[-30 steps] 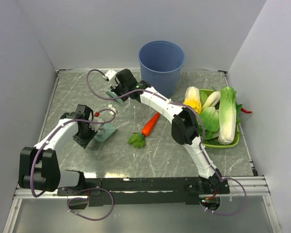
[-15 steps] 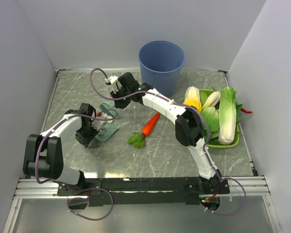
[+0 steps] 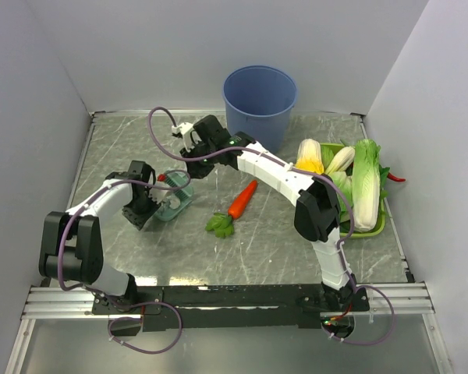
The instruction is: Sweep away the paper scraps from the table
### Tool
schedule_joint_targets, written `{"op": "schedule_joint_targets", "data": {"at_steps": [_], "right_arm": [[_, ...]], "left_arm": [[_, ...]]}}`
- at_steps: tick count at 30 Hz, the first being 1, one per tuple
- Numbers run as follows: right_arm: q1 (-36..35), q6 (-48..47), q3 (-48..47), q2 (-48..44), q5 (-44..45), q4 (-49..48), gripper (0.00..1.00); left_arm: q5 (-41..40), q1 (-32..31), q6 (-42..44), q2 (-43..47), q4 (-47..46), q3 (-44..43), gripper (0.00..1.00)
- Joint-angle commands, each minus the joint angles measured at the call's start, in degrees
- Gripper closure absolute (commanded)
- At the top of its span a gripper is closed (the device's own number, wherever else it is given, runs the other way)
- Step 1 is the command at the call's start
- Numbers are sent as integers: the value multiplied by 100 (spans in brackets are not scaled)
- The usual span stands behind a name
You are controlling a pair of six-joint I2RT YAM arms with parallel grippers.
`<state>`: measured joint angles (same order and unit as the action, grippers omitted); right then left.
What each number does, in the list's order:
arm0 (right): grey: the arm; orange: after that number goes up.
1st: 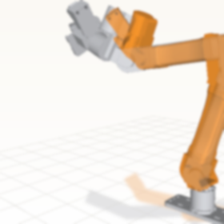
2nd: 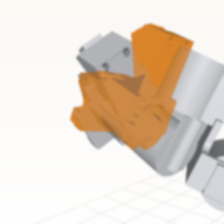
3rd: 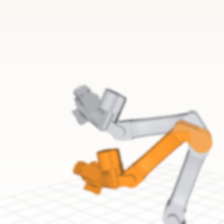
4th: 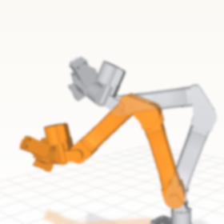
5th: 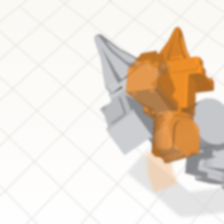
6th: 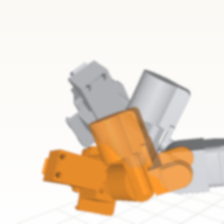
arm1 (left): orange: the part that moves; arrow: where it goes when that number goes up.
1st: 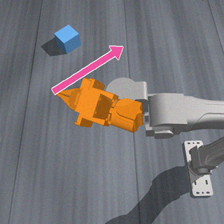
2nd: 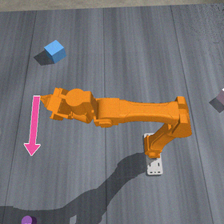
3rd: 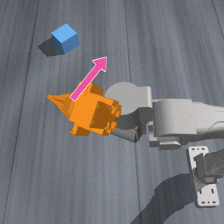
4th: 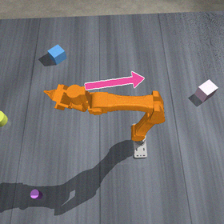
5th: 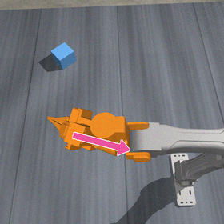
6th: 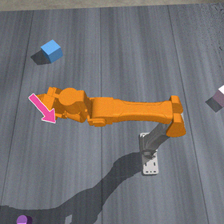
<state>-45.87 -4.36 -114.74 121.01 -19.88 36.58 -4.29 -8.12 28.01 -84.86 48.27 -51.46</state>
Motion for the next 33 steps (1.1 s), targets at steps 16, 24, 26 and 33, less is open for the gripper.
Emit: {"op": "schedule_joint_targets", "data": {"at_steps": [16,24,26,33], "right_arm": [[-80,-539,-742,-491,942,-230,100],[-98,-653,-638,-596,1021,-230,100],[-98,-697,-585,-649,1082,-239,100],[-10,-760,-620,-798,1171,-204,100]], "left_arm": [[377,21,240,620,-766,163,99],[544,30,161,672,-854,136,99],[561,30,126,681,-846,110,99],[596,30,126,795,-854,180,99]]}}
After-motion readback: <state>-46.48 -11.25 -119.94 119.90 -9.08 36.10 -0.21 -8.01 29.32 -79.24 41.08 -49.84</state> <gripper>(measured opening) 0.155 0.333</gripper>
